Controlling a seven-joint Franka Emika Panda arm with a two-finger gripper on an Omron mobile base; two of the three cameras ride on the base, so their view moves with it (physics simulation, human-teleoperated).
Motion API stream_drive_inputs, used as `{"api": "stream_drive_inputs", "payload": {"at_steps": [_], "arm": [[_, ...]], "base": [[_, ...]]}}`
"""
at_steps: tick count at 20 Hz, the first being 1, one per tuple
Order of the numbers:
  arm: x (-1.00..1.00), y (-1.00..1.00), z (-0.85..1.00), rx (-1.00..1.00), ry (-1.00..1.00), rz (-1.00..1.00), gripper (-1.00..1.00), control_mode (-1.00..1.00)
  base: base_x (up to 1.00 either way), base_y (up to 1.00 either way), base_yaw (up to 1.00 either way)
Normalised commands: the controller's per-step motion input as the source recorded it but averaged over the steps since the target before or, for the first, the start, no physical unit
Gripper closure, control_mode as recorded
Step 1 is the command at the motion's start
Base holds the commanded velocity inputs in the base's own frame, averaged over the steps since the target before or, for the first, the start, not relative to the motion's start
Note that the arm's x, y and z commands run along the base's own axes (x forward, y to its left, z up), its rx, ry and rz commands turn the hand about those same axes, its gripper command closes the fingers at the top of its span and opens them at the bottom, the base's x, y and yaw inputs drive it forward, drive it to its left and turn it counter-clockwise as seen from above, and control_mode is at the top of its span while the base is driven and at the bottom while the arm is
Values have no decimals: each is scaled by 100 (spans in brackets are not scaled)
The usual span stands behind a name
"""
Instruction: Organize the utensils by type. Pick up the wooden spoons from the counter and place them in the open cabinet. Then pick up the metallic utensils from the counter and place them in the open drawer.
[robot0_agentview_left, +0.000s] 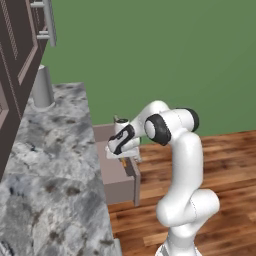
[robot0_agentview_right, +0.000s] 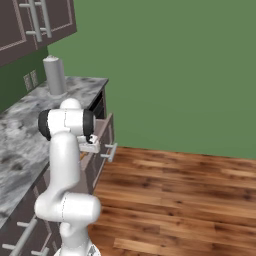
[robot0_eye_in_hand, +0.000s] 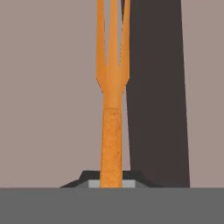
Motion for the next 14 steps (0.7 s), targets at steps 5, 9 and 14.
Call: {"api": "stream_drive_inputs", "payload": {"at_steps": [5, 9, 14], "arm": [[-4, -94, -74, 0, -2, 0, 100, -100], [-14, -100, -82, 8, 0, -1, 100, -100], [-21, -100, -83, 16, 0, 0, 100, -100]], "base": [[0, 0, 0], [0, 0, 0], [0, 0, 0]]}}
